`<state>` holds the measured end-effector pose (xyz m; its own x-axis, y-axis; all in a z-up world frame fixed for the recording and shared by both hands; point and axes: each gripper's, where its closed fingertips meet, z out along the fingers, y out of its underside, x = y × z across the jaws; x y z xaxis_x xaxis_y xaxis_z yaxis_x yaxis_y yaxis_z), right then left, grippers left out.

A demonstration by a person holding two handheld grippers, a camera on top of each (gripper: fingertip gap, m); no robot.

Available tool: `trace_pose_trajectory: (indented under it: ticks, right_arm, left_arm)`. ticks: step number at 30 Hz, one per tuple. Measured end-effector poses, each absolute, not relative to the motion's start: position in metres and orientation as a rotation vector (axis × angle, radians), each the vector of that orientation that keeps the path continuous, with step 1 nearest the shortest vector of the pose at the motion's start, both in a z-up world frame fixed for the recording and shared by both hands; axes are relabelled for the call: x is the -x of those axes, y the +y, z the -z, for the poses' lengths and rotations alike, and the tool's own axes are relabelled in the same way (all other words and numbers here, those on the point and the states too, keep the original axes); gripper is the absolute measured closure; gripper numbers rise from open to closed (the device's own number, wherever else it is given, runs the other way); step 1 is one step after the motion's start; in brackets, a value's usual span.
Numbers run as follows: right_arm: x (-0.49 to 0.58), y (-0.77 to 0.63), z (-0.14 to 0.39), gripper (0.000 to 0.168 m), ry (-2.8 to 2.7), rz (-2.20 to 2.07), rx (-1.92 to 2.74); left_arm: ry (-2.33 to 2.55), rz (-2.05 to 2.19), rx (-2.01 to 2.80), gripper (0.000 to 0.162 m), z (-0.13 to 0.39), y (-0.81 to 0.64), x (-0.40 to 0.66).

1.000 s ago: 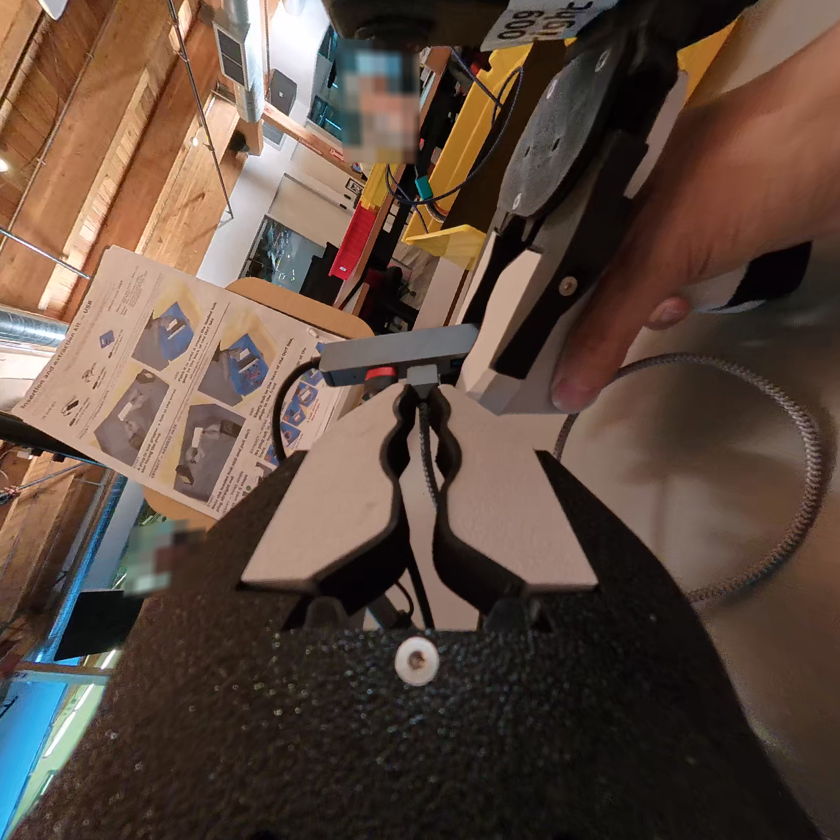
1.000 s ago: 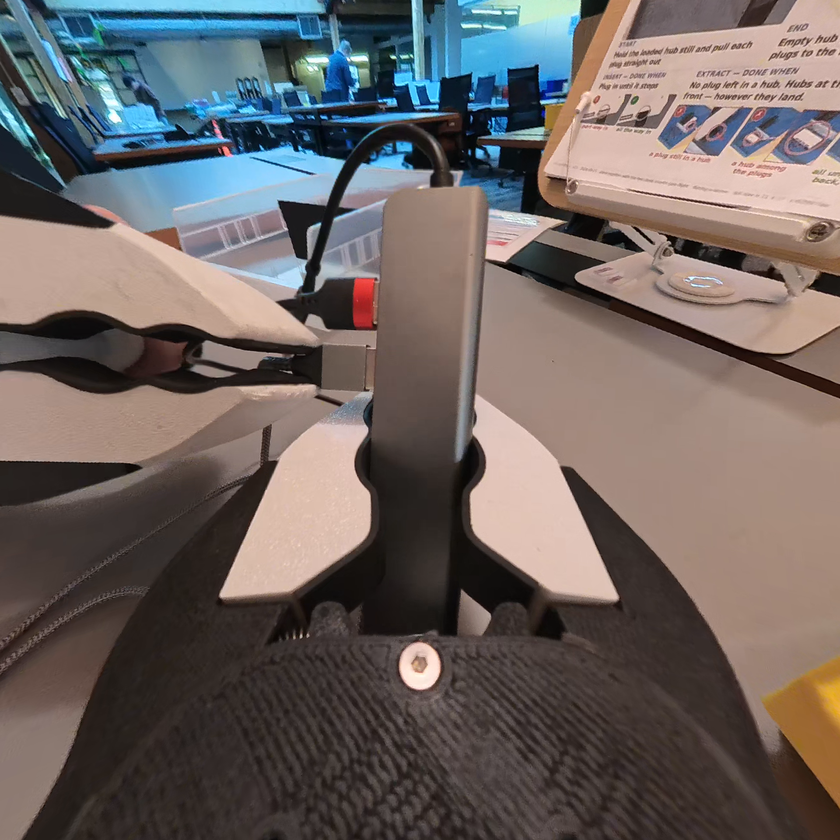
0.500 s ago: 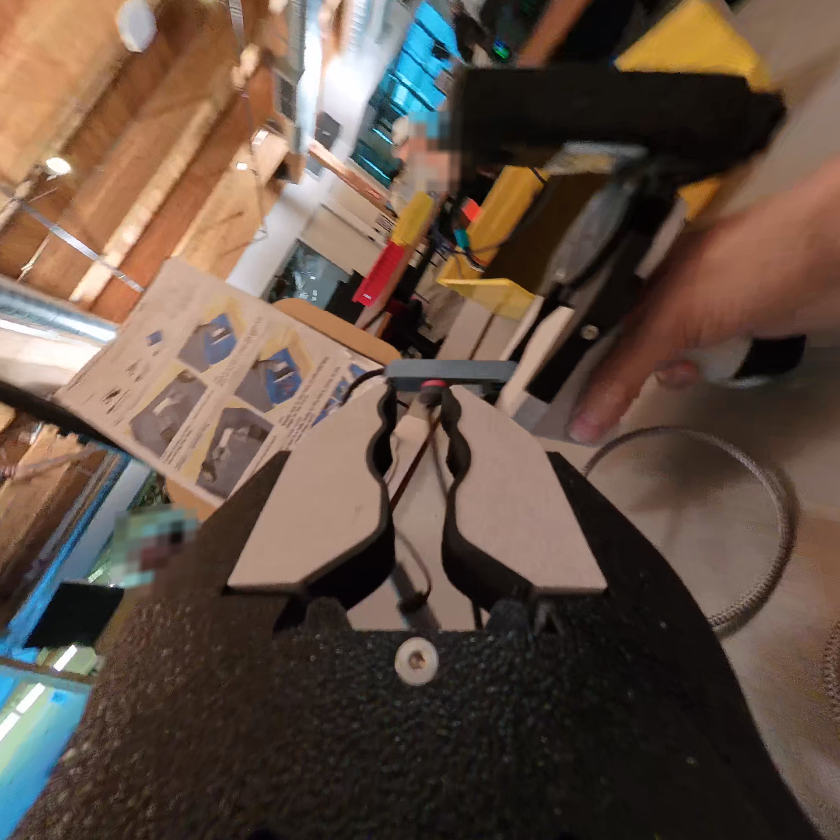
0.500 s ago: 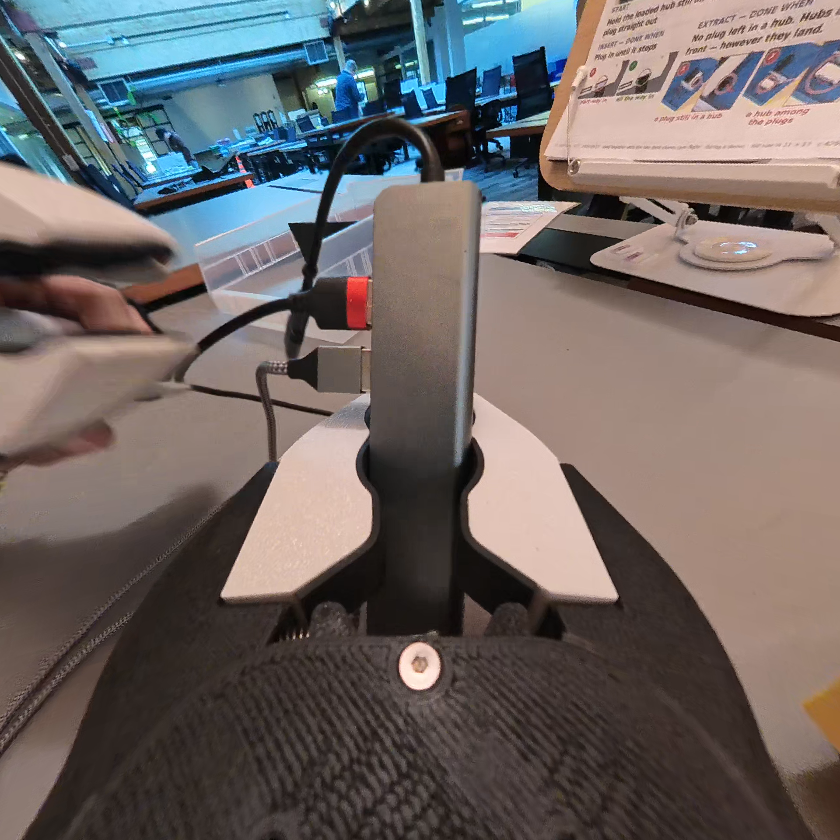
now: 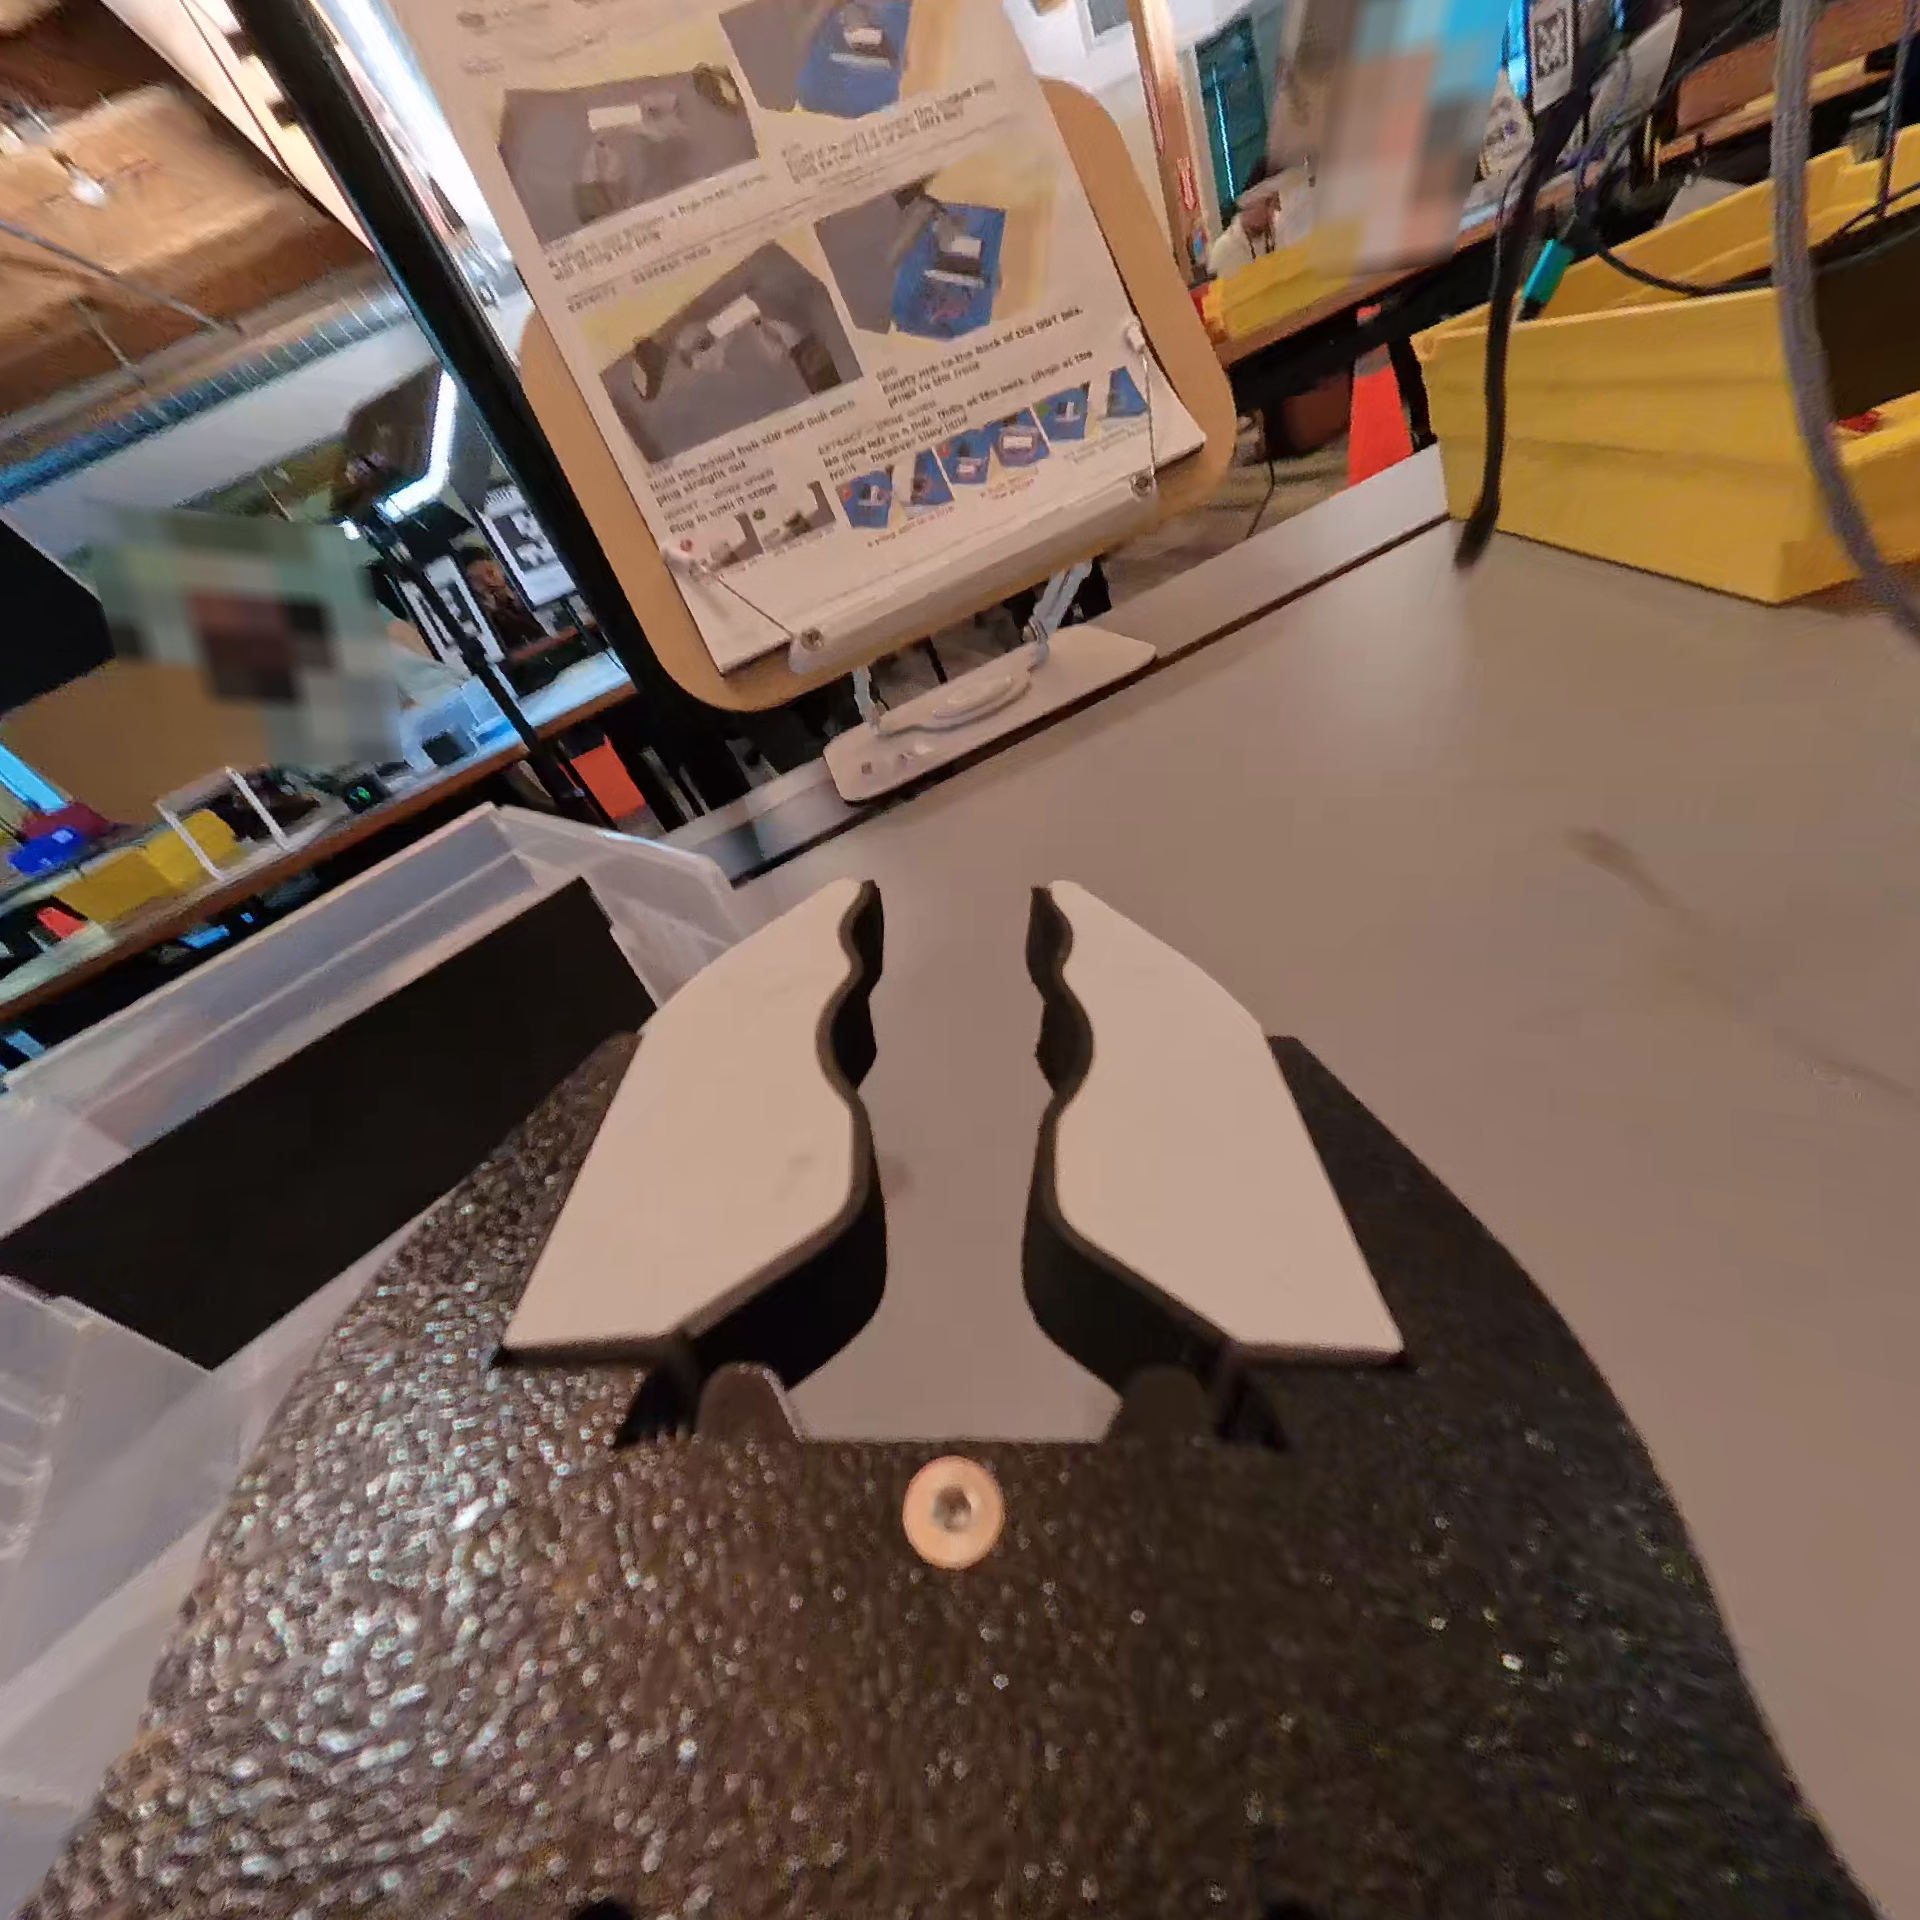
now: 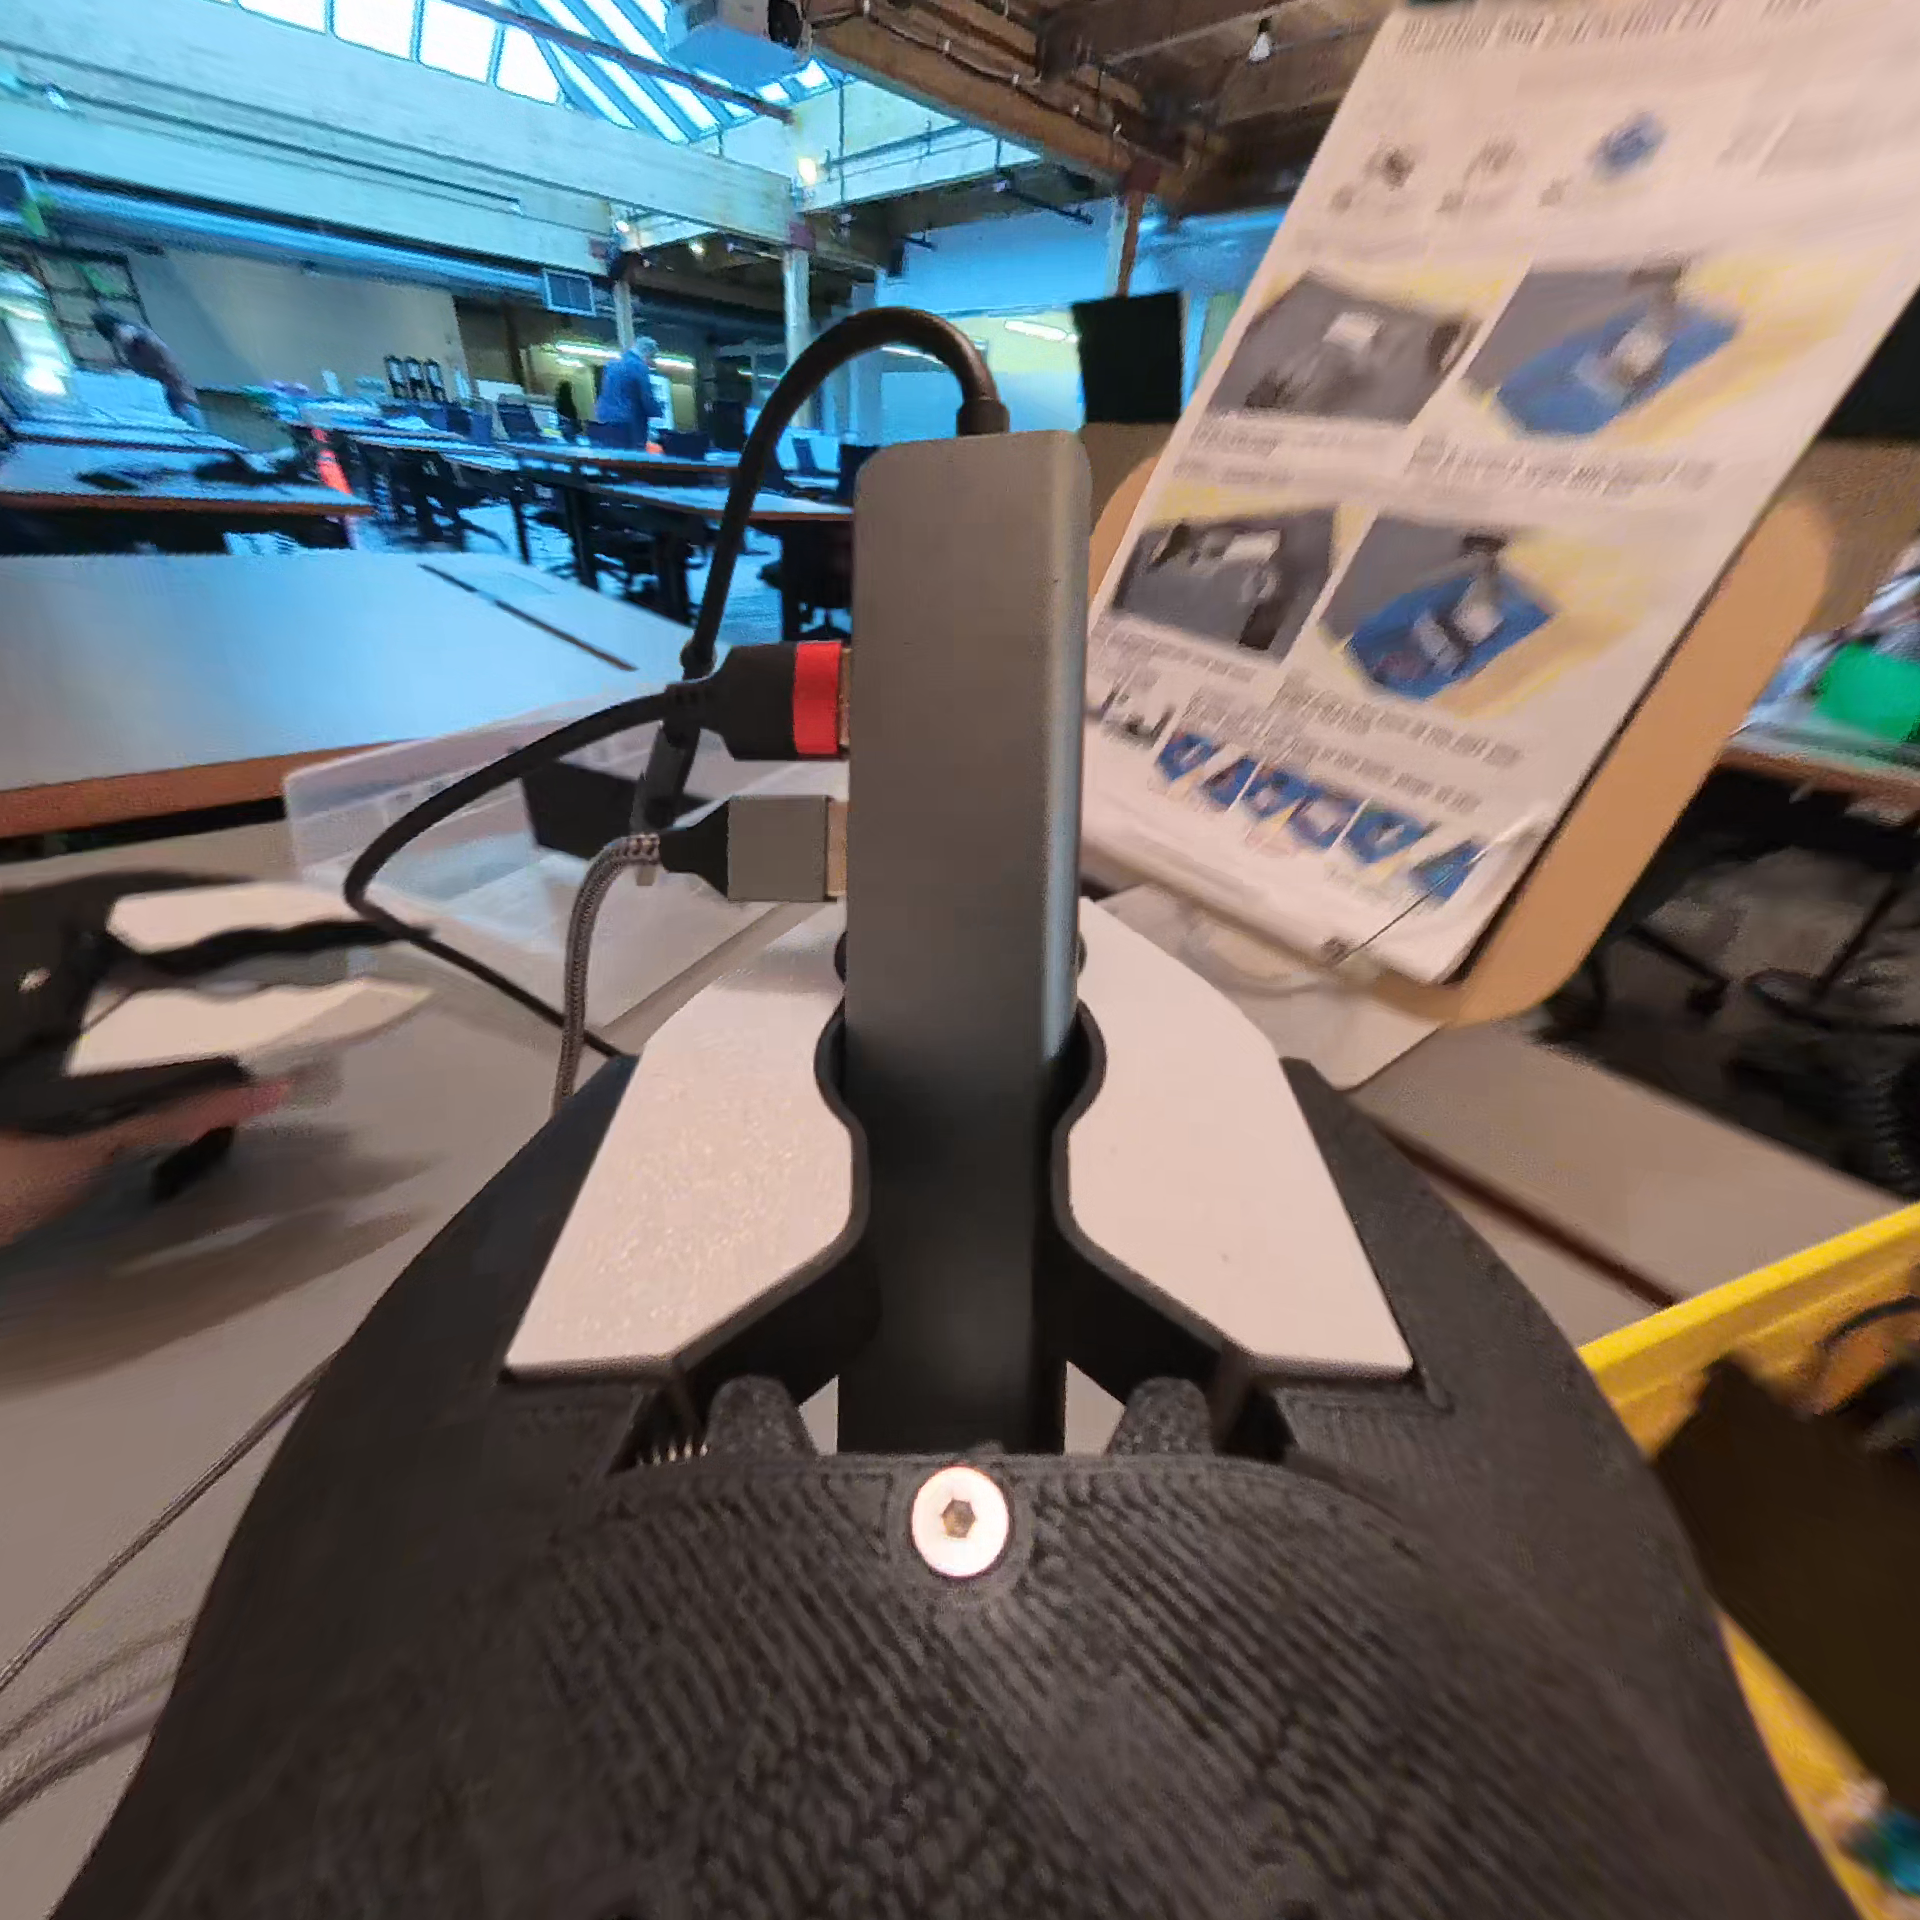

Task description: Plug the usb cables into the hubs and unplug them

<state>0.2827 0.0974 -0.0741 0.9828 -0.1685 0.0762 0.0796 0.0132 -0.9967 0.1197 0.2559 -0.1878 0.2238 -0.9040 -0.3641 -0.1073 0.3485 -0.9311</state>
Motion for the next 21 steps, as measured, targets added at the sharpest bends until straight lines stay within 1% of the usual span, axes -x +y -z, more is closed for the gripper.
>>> trace_pose_trajectory:
  ticks: [5, 8, 12, 16, 21]
  right_arm:
    - [-0.327, 0.069, -0.065, 0.136, 0.052, 0.409, 1.493]
    - [-0.347, 0.042, -0.146, 0.136, 0.049, 0.535, 1.451]
    - [-0.36, 0.006, -0.23, 0.136, 0.06, 0.655, 1.394]
    - [-0.368, -0.021, -0.283, 0.136, 0.061, 0.78, 1.368]
    - [-0.394, -0.04, -0.31, 0.135, 0.099, 0.893, 1.408]
  left_arm:
    - [1.25, 0.679, 0.996, 0.137, 0.187, 0.25, -0.121]
    - [1.254, 0.585, 0.921, 0.143, 0.188, 0.249, -0.119]
    - [1.284, 0.555, 0.87, 0.143, 0.191, 0.243, -0.12]
    - [1.286, 0.557, 0.873, 0.144, 0.191, 0.243, -0.12]
    - [1.291, 0.541, 0.856, 0.145, 0.192, 0.241, -0.12]
